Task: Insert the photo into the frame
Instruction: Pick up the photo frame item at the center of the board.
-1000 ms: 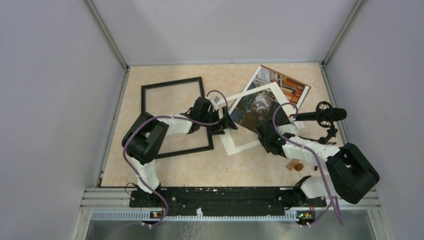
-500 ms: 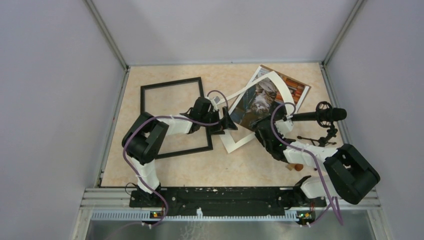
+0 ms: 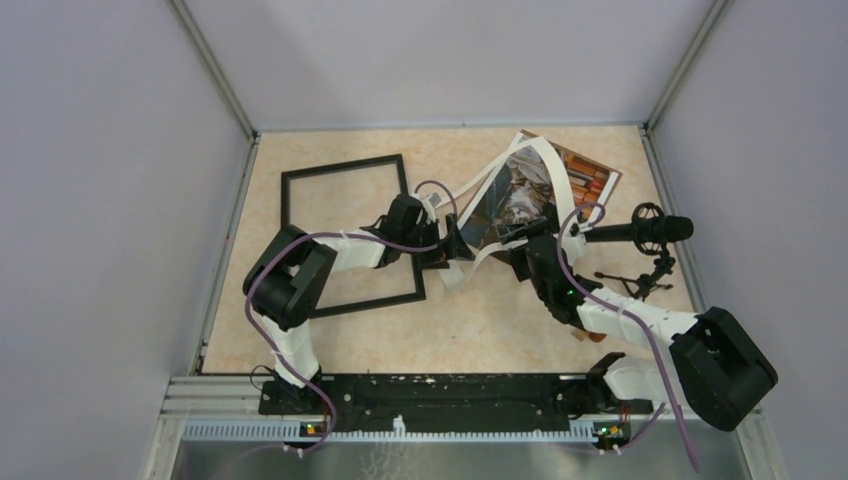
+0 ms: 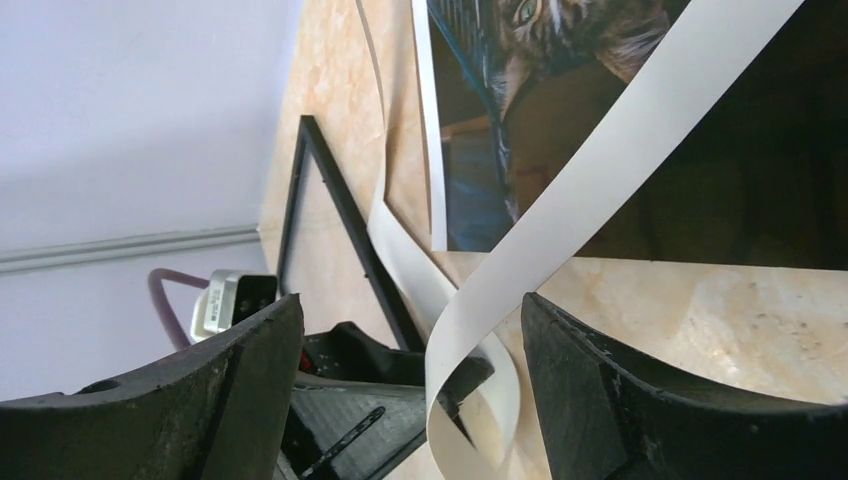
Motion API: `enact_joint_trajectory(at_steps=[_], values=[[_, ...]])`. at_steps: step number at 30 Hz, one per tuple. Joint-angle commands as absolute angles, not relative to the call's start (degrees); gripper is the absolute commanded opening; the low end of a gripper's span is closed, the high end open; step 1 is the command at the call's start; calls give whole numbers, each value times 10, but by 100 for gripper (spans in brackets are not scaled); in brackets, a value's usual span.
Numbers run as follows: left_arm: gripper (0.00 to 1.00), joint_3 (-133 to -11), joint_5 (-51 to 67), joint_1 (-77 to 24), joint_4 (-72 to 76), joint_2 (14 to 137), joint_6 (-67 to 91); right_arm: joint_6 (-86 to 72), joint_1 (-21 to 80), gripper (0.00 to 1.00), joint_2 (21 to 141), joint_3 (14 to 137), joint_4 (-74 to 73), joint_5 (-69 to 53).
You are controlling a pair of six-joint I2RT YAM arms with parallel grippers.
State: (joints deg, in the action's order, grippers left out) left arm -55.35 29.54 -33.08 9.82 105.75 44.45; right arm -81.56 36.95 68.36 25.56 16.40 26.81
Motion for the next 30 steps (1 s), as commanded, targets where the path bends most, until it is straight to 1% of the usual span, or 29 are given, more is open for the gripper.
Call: enact_joint_trajectory(at_steps=[1, 4, 12, 16, 22, 27, 30], values=[[98, -537, 285, -331, 56, 1048, 437, -864, 367, 78, 668, 256, 198, 244], [98, -538, 284, -331, 55, 1046, 437, -899, 367, 78, 666, 268, 154, 234], [98, -542, 284, -331, 56, 1043, 440, -996, 375, 78, 674, 267, 101, 190], [98, -541, 282, -331, 54, 1039, 441, -1011, 377, 77, 676, 257, 121, 185], [98, -540, 279, -331, 52, 1038, 439, -1012, 380, 74, 648, 257, 102, 191], [98, -544, 280, -331, 53, 1042, 439, -1024, 386, 76, 621, 262, 58, 198], [98, -545, 281, -332, 53, 1045, 440, -1034, 388, 77, 613, 253, 57, 202]])
